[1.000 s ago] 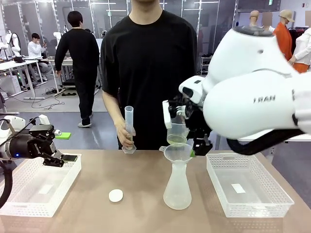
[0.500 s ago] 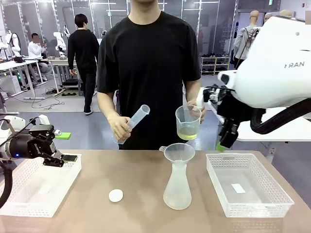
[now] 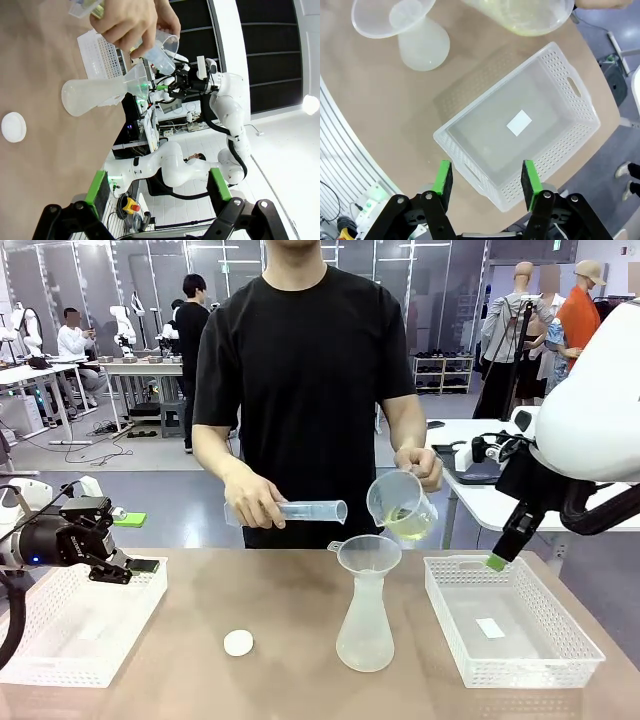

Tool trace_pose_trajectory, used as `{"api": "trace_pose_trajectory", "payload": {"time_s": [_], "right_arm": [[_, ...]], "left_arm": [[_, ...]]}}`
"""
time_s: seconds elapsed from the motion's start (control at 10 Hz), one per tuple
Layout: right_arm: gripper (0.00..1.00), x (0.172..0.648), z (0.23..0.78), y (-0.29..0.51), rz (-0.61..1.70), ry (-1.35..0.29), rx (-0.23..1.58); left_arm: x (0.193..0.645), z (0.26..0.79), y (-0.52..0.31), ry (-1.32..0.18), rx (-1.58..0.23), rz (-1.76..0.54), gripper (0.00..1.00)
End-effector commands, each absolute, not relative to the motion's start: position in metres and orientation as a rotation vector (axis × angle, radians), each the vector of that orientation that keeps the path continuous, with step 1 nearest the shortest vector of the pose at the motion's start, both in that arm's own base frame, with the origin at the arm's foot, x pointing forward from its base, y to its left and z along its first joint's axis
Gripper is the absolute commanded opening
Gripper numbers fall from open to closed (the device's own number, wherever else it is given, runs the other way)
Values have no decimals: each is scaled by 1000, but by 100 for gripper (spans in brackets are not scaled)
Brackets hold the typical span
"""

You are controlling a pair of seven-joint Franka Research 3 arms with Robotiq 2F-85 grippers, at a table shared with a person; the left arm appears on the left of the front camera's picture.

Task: Prepare the solutions needed for the experiment.
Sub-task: Once the solution is in the Big flask , pick up the Plastic Funnel and place it back into the right Organizing basket.

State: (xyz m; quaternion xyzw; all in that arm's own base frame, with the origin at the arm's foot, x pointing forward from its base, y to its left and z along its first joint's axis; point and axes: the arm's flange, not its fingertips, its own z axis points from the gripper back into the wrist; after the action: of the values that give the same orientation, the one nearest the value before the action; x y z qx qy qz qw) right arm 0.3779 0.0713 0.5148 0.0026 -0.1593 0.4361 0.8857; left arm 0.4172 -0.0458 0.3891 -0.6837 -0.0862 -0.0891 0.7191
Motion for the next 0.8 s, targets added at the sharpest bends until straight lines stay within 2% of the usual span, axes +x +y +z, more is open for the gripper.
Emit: {"api": "trace_pose_trajectory", "payload": {"time_s": [0.0, 0.3, 0.5, 0.7], "right_arm": [[70, 384, 517, 76, 933, -324, 5], [70, 379, 515, 76, 920, -331, 5], [70, 390, 487, 45, 587, -288, 287], [70, 381, 458, 2, 352, -284, 423]], "left_arm": [[418, 392, -47, -202, -1525, -191, 100], [418, 392, -47, -202, -1525, -191, 100], [418, 392, -47, -202, -1525, -191, 100], [418, 392, -47, -202, -1525, -191, 100]]}}
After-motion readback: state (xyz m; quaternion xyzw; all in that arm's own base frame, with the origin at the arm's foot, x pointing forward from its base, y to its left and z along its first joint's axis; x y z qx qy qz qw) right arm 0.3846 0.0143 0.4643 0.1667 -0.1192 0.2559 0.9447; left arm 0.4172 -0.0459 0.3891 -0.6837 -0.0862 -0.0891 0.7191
